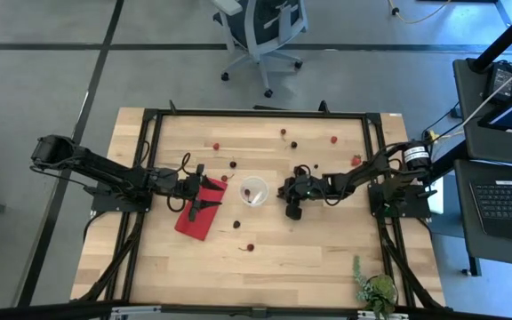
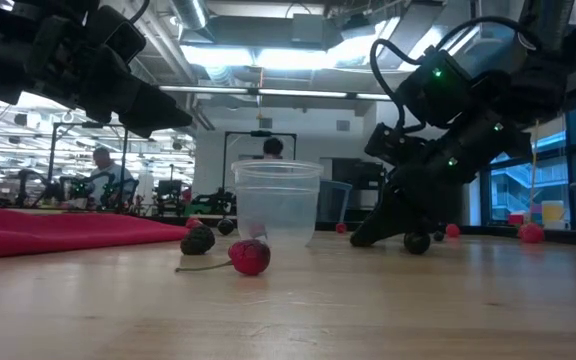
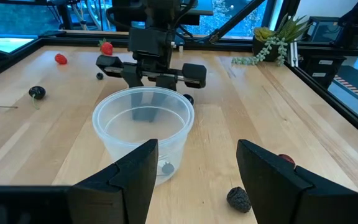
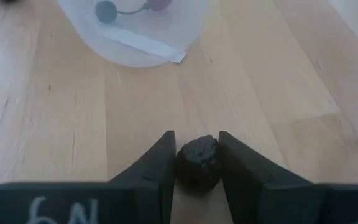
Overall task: Pick and placing Produce into tupperware
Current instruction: Put the blackberries into the transparent bin
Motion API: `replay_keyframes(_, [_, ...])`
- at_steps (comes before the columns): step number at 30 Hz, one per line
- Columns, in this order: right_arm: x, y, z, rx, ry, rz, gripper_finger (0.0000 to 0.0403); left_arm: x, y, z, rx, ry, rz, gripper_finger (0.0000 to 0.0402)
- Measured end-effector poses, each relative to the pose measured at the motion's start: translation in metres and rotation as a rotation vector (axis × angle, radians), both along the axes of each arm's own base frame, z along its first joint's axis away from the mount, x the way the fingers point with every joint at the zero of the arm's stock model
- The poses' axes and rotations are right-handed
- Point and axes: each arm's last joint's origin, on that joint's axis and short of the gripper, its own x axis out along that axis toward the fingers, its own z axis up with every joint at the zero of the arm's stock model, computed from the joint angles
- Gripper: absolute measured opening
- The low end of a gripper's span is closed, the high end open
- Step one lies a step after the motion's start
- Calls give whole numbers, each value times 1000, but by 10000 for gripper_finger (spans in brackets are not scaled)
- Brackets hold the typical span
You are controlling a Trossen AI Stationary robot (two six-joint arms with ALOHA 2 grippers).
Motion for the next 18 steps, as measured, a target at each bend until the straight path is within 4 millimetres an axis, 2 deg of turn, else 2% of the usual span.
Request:
replay_keyframes(4, [-3,-1,11,-4,10,-8,104,0,0,0,0,2,0,212])
replay_keyframes(6, [-1,-1,25,-12,21,-16,104,0,0,-1,1,8,0,212])
replay_keyframes(11, [10,-3,80,-62,89,-55,104,-1,0,-3,3,31,0,212])
replay_keyframes(15, [31,-3,137,-82,42,-20,104,-1,0,-4,5,45,0,212])
replay_keyframes(18, [48,-2,167,-74,48,67,103,-1,0,-4,9,45,-1,212])
